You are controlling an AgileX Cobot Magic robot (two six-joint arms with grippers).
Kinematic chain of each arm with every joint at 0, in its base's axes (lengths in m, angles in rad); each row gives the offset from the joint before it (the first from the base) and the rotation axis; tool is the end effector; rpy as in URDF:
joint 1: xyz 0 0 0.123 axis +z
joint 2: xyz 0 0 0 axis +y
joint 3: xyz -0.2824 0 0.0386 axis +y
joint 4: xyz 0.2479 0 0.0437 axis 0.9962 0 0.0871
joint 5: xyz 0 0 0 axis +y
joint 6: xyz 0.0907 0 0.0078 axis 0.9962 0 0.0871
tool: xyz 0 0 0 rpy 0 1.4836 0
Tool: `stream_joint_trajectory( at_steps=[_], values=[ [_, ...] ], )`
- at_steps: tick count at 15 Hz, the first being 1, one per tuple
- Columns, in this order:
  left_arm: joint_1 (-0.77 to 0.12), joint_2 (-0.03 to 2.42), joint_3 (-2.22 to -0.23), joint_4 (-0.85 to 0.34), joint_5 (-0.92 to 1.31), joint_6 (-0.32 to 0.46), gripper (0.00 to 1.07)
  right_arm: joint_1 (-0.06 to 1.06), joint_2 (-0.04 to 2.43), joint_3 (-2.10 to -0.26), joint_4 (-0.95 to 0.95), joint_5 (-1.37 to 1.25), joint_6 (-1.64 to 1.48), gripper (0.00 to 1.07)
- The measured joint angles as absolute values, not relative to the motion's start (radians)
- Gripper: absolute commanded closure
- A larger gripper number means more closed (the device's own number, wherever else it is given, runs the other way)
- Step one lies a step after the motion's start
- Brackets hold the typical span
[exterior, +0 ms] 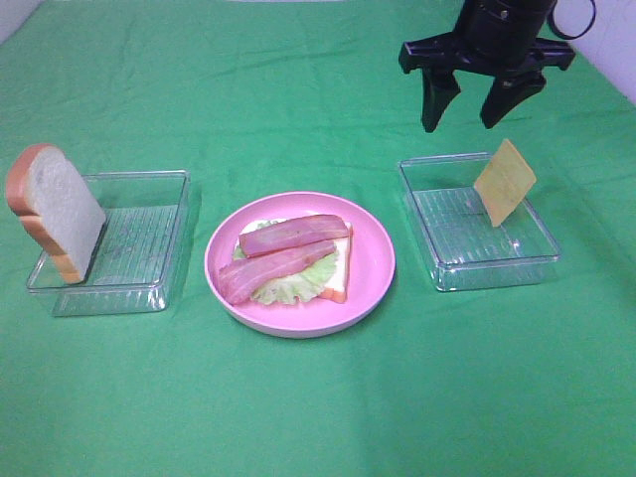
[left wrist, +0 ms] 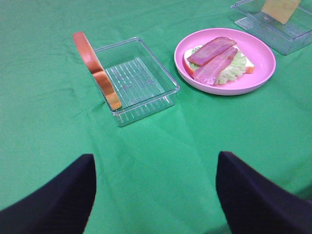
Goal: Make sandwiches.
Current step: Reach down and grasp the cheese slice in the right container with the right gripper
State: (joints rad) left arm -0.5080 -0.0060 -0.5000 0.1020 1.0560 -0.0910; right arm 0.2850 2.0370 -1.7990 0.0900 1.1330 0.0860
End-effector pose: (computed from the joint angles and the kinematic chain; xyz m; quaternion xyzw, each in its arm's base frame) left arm -0.0011 0.0099 0.2779 0.1738 0.8313 -0.1063 0.5170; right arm 0.4186 0.1304 0.2549 -0.0852 0.9851 0.0687 0.1325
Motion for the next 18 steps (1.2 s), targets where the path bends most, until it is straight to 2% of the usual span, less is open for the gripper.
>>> stream_joint_trajectory(
  at_steps=[5,7,18],
  values=[
    [-0.508,-0.006,-0.5,0.102,1.056,-0.091,0.39,0.135,2.038,-1.799,0.078,1.137,0.061,0.41],
    [-0.508,-0.006,-0.5,0.102,1.056,-0.091,0.39,0.078,2.05,-1.799,0.136,1.15,-0.009,0.41],
    [-0.508,-0.006,-0.5,0.102,1.056,-0.091,0.39,0.059,2.191,-1.799,0.145,1.07,-0.055,0.41]
  ],
)
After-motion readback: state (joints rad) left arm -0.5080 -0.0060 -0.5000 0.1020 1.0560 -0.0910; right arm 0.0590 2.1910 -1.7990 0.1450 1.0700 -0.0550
